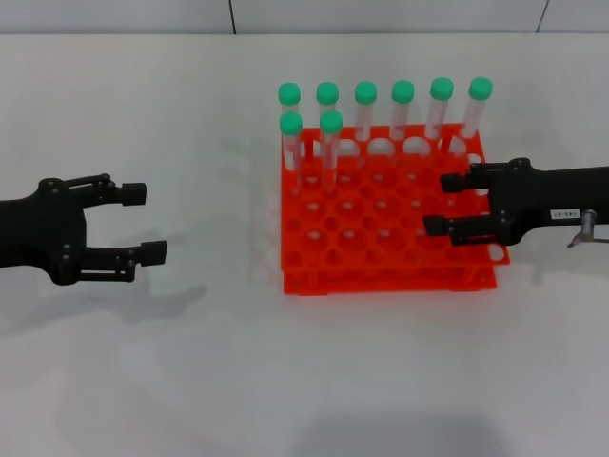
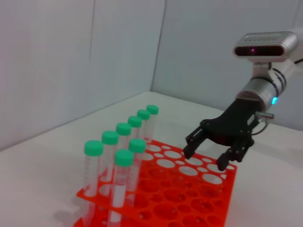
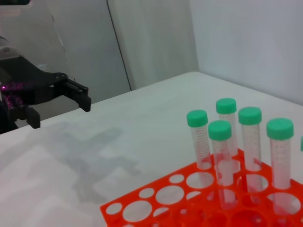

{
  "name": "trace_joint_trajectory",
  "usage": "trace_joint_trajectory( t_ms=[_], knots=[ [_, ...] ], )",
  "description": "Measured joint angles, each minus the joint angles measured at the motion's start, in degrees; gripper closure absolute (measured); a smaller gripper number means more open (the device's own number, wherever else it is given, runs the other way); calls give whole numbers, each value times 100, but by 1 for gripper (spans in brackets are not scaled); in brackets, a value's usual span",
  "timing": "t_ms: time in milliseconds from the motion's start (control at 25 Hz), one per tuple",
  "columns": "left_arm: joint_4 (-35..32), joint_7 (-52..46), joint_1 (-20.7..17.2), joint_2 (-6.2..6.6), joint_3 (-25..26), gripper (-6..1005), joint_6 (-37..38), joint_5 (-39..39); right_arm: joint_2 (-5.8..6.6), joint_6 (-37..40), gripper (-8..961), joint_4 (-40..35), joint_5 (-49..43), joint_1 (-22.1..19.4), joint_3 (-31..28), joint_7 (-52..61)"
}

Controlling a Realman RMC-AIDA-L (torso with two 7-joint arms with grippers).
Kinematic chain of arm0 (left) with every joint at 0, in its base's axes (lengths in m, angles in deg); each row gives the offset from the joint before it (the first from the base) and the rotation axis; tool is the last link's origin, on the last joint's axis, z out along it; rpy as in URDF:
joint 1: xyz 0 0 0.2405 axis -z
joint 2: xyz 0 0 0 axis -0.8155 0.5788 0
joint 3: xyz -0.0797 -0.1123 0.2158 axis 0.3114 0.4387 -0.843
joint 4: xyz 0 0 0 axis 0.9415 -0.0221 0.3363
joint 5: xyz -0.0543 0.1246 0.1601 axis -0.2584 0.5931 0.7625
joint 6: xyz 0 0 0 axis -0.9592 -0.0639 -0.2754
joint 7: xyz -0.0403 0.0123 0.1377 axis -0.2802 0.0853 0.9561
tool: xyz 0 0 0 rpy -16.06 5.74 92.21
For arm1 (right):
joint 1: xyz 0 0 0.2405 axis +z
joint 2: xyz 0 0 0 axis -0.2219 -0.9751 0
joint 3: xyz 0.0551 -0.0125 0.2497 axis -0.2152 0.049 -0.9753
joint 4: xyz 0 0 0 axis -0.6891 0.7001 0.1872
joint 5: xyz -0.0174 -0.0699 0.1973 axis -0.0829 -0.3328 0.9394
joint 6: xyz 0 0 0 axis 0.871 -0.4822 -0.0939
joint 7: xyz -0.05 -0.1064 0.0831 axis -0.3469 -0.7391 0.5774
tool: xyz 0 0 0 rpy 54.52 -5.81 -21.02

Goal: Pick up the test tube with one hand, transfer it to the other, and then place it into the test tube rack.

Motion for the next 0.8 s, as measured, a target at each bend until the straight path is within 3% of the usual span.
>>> trace_joint_trajectory(
  t_ms=[800],
  knots=[
    [-54, -92, 42, -70, 51, 133, -304, 38, -39, -117, 220, -5, -168, 36, 1, 72]
  ],
)
